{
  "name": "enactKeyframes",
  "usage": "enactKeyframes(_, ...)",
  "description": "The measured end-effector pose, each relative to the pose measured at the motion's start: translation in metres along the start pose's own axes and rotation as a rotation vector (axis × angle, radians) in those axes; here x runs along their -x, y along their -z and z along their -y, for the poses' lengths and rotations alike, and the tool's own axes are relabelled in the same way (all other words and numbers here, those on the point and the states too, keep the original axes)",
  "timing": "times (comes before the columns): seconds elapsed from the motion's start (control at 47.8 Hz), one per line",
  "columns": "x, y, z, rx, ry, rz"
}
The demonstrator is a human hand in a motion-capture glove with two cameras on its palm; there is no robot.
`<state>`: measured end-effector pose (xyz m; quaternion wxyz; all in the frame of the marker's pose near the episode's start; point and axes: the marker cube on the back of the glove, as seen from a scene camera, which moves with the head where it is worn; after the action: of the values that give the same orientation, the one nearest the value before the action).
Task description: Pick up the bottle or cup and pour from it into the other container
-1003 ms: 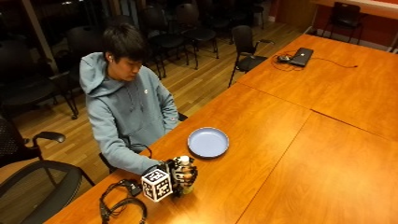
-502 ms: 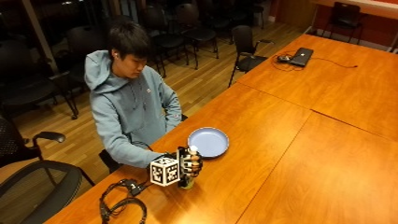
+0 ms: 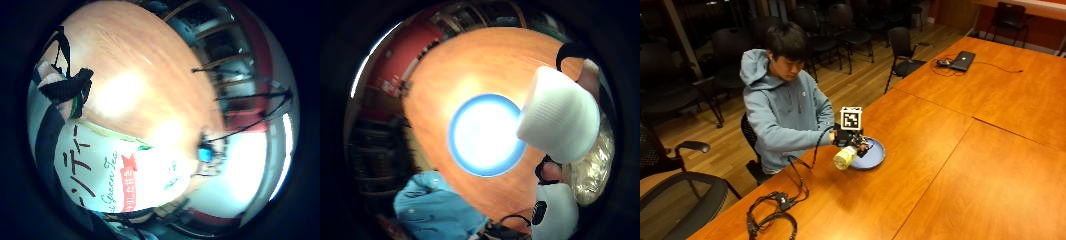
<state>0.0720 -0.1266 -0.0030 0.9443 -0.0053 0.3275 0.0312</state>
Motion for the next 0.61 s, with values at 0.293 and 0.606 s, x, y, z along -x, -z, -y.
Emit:
enactKeyframes(0.293, 0.053, 0.037, 0.031, 0.133, 0.257, -0.414)
enactKeyframes(0.606, 0.192, 0.05, 0.05, 0.119, 0.177, -0.37)
